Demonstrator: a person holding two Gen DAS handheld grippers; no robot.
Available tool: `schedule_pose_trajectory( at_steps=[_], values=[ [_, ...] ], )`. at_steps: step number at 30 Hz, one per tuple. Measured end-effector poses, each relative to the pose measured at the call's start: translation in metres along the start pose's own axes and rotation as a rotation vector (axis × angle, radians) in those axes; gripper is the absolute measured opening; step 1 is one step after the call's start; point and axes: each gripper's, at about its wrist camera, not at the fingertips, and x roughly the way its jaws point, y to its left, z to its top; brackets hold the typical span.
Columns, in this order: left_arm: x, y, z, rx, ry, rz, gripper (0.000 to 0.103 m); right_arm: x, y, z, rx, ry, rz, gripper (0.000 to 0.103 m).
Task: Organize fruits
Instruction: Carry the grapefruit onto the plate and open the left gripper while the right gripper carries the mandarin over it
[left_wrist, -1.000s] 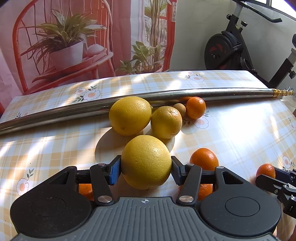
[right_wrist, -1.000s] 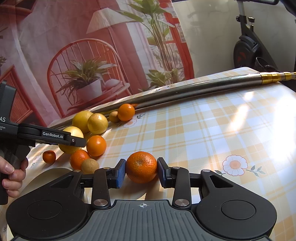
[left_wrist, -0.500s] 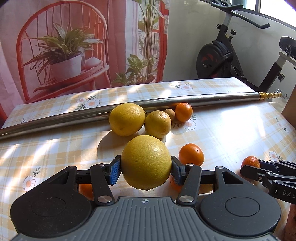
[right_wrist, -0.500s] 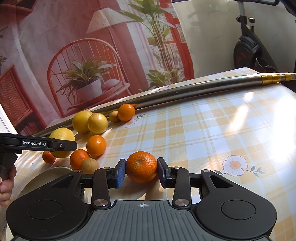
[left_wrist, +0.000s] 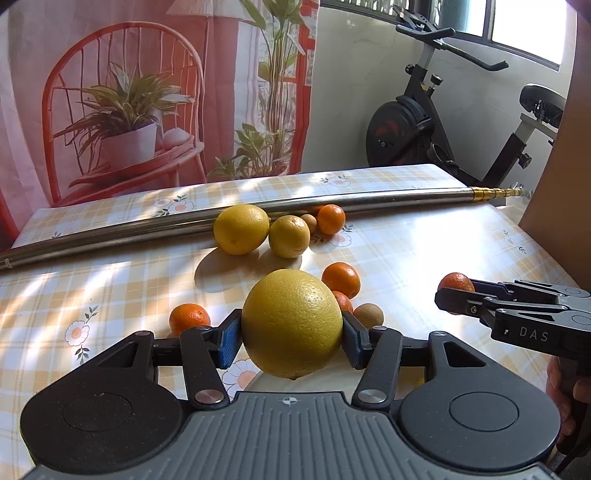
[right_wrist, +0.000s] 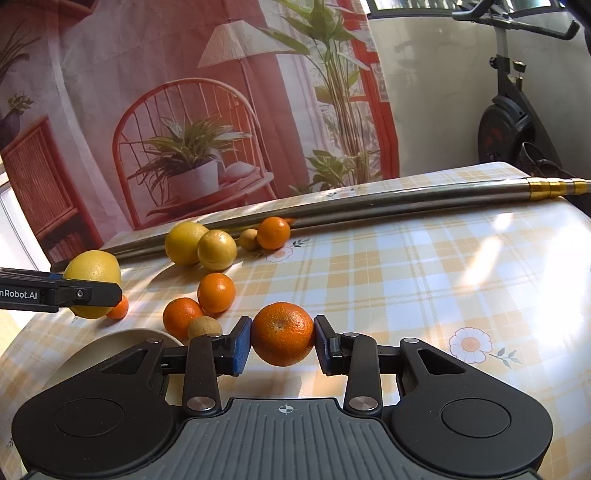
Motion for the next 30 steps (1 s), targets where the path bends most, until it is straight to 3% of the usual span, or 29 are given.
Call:
schedule_pose_trajectory(
  at_steps=[10,23,30],
  values=[
    [-0.008,0.001,-0.025,-0.012,0.033,-0.027,0.057,-0.020,0.032,0.004,-0.059,-0.004,0.039,0.033],
    [-0.043,-0.005,-0.054,-0.050,0.033,-0.046,0.057,-0.052,0.048,0.000,-0.038,-0.014,0.048,0.033],
    [-0.050,-0.006,-0.074,-0.068,0.075,-0.059,0.057,-0.070,0.065,-0.007,-0.058,-0.005,0.074,0.033]
  ],
)
